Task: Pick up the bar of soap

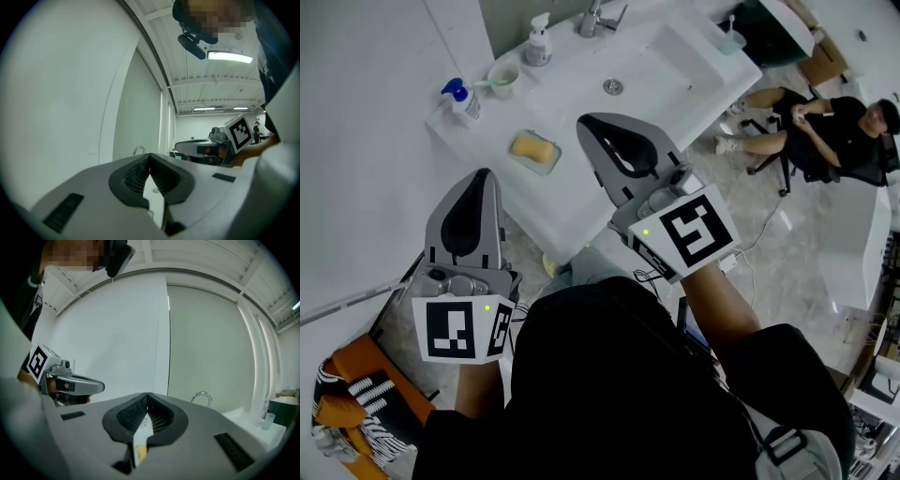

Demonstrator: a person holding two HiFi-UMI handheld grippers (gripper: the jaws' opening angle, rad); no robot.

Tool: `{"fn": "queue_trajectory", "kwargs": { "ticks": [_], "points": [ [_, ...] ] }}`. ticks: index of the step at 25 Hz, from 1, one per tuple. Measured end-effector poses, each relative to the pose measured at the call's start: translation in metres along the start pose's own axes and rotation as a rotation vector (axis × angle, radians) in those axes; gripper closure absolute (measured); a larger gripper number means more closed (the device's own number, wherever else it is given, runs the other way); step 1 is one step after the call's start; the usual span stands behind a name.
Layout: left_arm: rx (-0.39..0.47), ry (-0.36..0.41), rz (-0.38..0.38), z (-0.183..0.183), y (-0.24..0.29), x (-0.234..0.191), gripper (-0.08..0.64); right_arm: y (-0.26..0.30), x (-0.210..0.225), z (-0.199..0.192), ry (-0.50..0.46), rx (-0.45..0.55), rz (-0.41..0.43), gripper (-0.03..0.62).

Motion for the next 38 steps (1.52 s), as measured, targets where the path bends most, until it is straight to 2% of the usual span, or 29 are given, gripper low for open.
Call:
{"fn": "queue_trajectory", "kwargs": {
  "ticks": [14, 23, 25, 28, 29, 32, 33, 34, 36, 38],
  "points": [
    [-0.015, 0.046, -0.004, 0.014, 0.038, 0.005, 0.554, 0.010, 0.041, 0.010, 0.025, 0.051, 0.026, 0.584],
    [-0.028, 0.127, -0.032, 0.014, 0.063, 0.001, 0.554, 0.017, 0.062, 0.008, 0.048, 0.080, 0.023, 0.584],
    [-0.041, 0.168, -0.071, 0.016, 0.069, -0.002, 0.554, 0.022, 0.065, 0.007, 0.052, 0.083, 0.026, 0.584],
    [-0.095, 0.242, -0.175, 0.021, 0.080, -0.005, 0.554, 0.028, 0.070, 0.005, 0.047, 0.080, 0.028, 0.584],
    [-0.115, 0.293, -0.213, 0.024, 0.082, -0.005, 0.554, 0.029, 0.071, 0.004, 0.051, 0.079, 0.029, 0.584],
    [-0.145, 0.536, -0.333, 0.039, 0.084, -0.004, 0.554, 0.032, 0.076, 0.004, 0.064, 0.057, 0.016, 0.584],
    [-0.143, 0.571, -0.361, 0.043, 0.085, -0.003, 0.552, 0.033, 0.079, 0.002, 0.064, 0.047, 0.009, 0.584],
    [-0.140, 0.584, -0.389, 0.045, 0.087, -0.002, 0.542, 0.034, 0.081, 0.001, 0.063, 0.042, 0.006, 0.584],
    [-0.146, 0.586, -0.454, 0.047, 0.093, -0.001, 0.444, 0.036, 0.084, 0.000, 0.067, 0.045, 0.006, 0.584],
    [-0.165, 0.590, -0.501, 0.045, 0.099, 0.000, 0.400, 0.039, 0.086, 0.000, 0.070, 0.062, 0.016, 0.584]
  ]
}}
Point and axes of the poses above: the fingertips, and each gripper's own axes: y forward along the fingers, x to its right, z out of its top, the point moved 7 cm from there along -y, backward along the fingers, and after that the axes turned 7 degrees about y, right-handed, at the moved point
